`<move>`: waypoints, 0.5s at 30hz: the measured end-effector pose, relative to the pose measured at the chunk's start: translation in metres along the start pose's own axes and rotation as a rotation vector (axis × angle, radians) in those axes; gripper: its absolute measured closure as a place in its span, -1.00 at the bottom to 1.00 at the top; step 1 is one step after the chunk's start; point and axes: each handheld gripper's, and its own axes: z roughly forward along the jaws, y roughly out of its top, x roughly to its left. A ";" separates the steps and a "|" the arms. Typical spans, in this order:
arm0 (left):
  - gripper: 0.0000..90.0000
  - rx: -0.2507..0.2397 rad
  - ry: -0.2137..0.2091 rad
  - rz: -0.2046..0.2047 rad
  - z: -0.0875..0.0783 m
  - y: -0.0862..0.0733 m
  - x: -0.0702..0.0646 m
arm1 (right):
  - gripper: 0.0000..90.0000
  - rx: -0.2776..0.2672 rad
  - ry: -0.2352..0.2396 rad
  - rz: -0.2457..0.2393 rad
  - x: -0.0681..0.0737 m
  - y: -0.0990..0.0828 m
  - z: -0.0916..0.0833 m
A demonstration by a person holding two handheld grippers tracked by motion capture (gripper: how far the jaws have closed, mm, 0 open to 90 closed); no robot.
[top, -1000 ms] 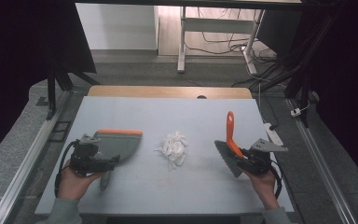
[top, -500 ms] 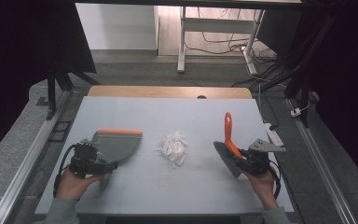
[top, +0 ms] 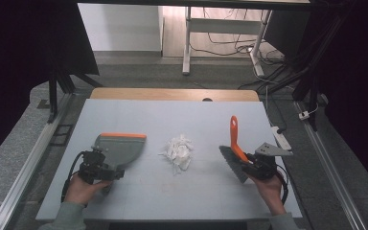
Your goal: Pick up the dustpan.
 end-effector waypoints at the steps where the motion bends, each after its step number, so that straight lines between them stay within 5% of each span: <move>1: -0.78 0.006 0.001 -0.001 0.002 0.000 0.001 | 0.55 0.000 0.000 0.000 0.000 0.000 0.000; 6: -0.70 -0.001 -0.029 -0.015 0.009 -0.001 0.005 | 0.55 0.001 0.002 0.000 0.000 0.000 0.001; 15: -0.59 -0.012 -0.022 -0.035 0.016 -0.002 0.008 | 0.55 0.000 -0.001 0.001 0.000 -0.001 0.001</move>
